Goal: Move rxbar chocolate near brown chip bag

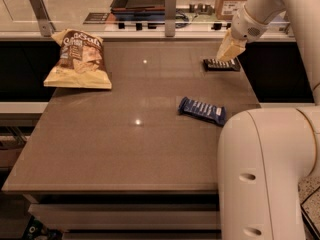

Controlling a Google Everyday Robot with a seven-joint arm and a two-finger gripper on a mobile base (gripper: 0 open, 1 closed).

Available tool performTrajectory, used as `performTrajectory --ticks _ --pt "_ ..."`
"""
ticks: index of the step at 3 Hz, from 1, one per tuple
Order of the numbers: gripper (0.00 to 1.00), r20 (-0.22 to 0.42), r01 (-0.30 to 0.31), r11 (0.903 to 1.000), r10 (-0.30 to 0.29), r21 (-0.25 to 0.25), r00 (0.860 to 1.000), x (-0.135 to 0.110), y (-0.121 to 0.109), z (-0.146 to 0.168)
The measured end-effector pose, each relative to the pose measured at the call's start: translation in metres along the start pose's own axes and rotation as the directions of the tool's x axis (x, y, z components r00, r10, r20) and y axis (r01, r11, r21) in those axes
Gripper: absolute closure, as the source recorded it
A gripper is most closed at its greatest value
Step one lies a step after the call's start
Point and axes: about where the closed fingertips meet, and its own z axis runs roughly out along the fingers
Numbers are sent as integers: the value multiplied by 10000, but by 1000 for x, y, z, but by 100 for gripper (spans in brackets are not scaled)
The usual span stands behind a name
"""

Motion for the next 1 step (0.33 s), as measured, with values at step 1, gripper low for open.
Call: performTrajectory --ticks 1 --pt "59 31 -3 9999 3 105 10000 -1 -4 4"
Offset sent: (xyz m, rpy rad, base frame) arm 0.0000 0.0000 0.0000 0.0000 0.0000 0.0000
